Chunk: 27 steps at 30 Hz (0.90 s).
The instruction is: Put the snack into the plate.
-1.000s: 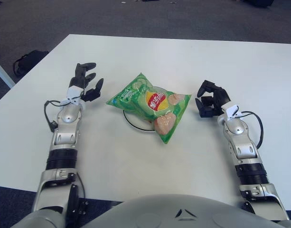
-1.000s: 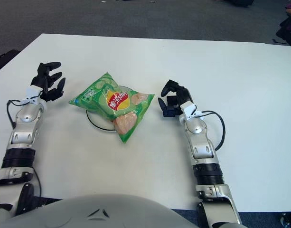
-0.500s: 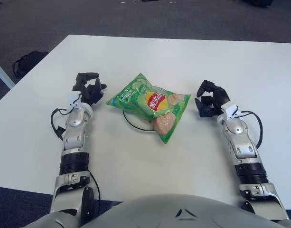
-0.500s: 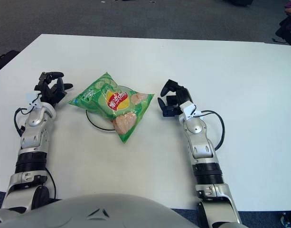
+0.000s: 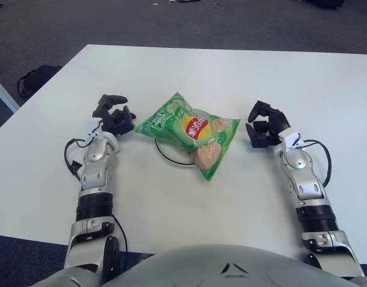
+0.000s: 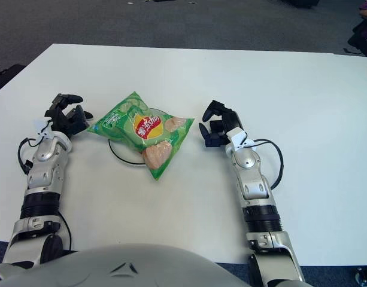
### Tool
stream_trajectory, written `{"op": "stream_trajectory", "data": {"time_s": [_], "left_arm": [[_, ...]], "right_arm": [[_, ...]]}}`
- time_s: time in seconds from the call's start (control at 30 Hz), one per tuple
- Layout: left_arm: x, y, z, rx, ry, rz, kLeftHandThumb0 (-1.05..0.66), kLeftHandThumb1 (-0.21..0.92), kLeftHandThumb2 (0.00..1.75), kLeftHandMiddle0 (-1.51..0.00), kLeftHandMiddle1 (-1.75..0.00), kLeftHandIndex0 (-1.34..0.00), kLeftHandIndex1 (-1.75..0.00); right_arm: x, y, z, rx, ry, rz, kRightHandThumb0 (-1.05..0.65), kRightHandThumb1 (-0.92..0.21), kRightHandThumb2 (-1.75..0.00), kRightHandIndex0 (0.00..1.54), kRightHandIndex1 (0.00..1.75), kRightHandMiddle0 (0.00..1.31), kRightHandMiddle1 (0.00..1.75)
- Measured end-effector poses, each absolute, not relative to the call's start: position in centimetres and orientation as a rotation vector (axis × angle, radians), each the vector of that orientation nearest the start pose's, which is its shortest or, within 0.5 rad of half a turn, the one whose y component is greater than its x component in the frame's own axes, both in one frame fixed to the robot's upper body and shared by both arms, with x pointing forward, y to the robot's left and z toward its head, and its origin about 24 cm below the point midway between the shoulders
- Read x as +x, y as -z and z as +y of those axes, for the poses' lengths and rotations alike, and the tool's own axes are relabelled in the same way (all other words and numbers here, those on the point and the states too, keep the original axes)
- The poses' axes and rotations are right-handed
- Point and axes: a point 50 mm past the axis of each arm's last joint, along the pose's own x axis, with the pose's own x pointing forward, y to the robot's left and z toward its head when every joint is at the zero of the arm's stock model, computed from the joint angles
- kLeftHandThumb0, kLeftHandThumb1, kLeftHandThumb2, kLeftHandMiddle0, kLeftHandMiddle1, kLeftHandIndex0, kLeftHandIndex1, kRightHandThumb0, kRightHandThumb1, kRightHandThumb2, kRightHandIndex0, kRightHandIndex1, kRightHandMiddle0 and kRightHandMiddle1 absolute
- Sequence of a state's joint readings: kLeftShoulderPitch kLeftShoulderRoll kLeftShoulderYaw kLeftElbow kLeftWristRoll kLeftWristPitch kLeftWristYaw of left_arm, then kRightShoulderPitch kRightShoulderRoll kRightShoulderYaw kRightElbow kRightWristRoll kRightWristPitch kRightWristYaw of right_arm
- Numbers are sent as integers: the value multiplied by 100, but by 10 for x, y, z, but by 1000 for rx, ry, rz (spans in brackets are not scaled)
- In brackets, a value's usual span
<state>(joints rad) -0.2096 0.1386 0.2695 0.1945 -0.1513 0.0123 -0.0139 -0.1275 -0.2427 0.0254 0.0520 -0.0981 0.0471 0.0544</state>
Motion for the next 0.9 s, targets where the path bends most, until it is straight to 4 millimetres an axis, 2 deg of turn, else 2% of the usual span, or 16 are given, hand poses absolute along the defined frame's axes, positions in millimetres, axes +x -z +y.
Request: {"op": "stream_trajectory", "data": {"time_s": [0.5, 0.9], "left_arm": [[282, -57, 229, -47, -160, -104, -2, -8, 174, -93, -175, -70, -166], [281, -63, 223, -9, -101, -206, -1, -9, 175, -94, -175, -74, -162]], "right_arm": [[280, -61, -183, -329, -55, -21, -48, -32, -130, 124, 175, 61, 175], [280, -60, -184, -278, -31, -35, -50, -29, -135, 127, 175, 64, 175]]}}
